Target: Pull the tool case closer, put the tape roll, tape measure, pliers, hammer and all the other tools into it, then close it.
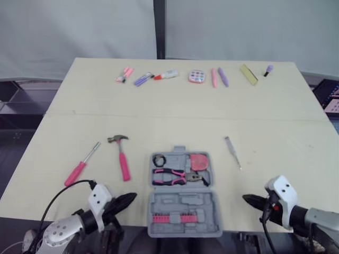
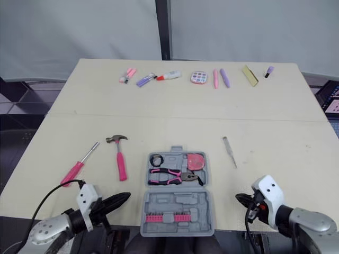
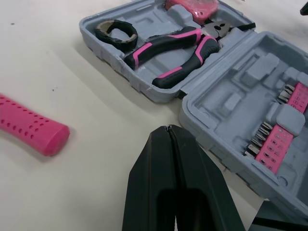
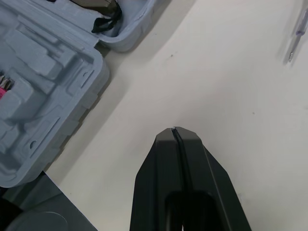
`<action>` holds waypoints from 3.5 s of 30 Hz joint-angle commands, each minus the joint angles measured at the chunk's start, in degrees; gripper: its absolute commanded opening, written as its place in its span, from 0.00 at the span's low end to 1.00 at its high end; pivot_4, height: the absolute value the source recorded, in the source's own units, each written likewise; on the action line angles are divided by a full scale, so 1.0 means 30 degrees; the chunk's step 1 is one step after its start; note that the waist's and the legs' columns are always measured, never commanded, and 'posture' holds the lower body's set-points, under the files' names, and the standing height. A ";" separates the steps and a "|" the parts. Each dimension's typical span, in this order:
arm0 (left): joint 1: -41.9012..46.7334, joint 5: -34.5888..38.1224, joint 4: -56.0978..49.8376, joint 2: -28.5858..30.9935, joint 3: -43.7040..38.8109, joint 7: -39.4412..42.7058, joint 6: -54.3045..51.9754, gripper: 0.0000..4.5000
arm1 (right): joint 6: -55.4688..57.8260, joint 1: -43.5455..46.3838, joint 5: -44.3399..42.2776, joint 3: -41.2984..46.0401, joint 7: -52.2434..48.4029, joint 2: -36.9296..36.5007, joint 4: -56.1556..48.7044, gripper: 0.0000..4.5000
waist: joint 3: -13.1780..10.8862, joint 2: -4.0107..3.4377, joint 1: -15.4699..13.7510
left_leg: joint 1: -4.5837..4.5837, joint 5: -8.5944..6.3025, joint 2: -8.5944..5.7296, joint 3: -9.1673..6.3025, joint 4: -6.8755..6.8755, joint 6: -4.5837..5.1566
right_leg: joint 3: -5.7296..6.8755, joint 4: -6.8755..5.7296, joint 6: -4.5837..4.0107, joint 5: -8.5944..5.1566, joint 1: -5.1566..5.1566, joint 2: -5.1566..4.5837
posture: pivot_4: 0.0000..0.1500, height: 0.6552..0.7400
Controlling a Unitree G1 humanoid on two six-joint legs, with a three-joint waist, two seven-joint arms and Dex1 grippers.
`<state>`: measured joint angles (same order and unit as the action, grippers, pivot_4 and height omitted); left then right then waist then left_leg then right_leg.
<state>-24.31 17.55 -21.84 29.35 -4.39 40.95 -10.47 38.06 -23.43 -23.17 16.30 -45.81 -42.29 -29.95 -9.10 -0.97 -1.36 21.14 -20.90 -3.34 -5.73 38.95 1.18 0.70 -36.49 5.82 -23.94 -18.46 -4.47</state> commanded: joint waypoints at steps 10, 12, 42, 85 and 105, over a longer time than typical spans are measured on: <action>0.4999 -0.0389 0.1023 0.0112 0.2315 0.0017 -0.3020 0.01 | 0.0742 0.2946 0.0993 -0.2820 0.0678 -0.0372 0.1306 0.01 | 0.0012 0.0005 0.0074 | -0.0016 0.0000 -0.0004 0.0001 0.0022 0.0000 | 0.0029 -0.0146 0.0000 0.0000 -0.0044 0.0002 | 1.00 0.69; 0.5362 -0.0407 0.0811 0.0256 0.2473 0.0030 -0.3608 0.01 | 0.0735 0.3374 0.1141 -0.3160 0.0696 -0.0388 0.1604 0.01 | 0.0012 0.0006 0.0064 | -0.0017 0.0000 -0.0003 0.0001 0.0023 0.0000 | 0.0028 -0.0156 0.0000 0.0000 -0.0045 0.0001 | 1.00 0.69; 0.6406 -0.1409 0.0478 0.2302 0.3450 0.0350 -0.5655 0.01 | 0.0851 0.5960 0.2126 -0.5828 0.0826 0.0018 0.2898 0.01 | 0.0021 0.0019 0.0214 | -0.0018 0.0001 0.0002 -0.0009 0.0028 -0.0001 | 0.0027 -0.0167 -0.0001 0.0000 -0.0050 0.0002 | 1.00 0.69; 0.9690 -0.2964 0.4113 0.0454 0.5550 0.0660 -0.4114 0.01 | 0.2561 0.8448 0.1545 -0.7980 0.1226 0.0967 0.1901 0.01 | 0.0020 0.0019 0.0296 | -0.0013 0.0001 -0.0040 -0.0035 0.0056 -0.0001 | 0.0039 -0.0333 0.0000 0.0000 -0.0113 -0.0028 | 1.00 0.69; 1.0870 -0.3073 0.5096 -0.0197 0.5118 0.0500 -0.4255 0.01 | 0.2772 0.9372 0.2038 -0.7976 0.1596 0.1536 0.2502 0.01 | 0.0020 0.0019 0.0425 | -0.0010 0.0001 -0.0046 -0.0035 0.0058 -0.0001 | 0.0043 -0.0413 0.0000 0.0000 -0.0154 -0.0029 | 1.00 0.69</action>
<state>7.59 8.33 -5.82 29.43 11.09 42.62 -23.75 47.17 3.94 -16.40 -7.24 -41.20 -38.57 -21.44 -9.04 -0.92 -0.08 21.12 -20.89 -3.48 -5.84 39.13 1.18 0.83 -37.72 5.82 -23.93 -18.93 -4.56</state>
